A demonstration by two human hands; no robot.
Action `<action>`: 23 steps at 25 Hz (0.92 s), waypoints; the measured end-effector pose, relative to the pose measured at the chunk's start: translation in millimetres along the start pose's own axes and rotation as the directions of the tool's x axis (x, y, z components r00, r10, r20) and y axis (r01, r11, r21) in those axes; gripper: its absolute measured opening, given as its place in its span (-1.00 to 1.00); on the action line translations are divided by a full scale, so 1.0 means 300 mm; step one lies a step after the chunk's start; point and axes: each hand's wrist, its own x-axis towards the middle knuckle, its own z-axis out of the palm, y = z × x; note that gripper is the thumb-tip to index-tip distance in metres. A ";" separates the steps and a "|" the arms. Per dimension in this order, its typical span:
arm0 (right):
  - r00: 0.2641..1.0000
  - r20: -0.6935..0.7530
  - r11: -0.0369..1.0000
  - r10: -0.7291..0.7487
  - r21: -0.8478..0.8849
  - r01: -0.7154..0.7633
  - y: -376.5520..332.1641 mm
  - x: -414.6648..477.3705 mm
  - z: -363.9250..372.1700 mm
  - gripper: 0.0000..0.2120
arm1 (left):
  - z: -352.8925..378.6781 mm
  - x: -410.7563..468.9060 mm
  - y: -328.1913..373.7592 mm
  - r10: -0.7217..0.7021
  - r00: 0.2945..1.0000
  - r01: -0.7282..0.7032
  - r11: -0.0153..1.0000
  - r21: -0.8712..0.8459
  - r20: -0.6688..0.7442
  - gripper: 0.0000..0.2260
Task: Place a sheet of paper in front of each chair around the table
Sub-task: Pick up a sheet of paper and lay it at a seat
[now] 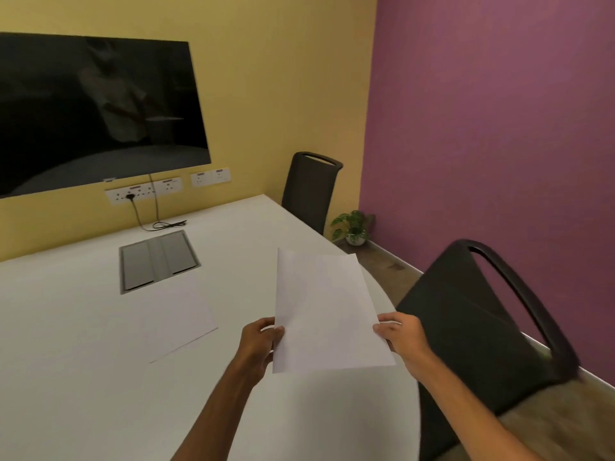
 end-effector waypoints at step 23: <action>0.964 -0.224 0.990 -0.140 -0.060 0.129 -0.069 0.059 -1.114 -0.80 | 1.095 -0.173 0.030 0.126 0.972 -0.144 0.986 0.081 0.197 -0.82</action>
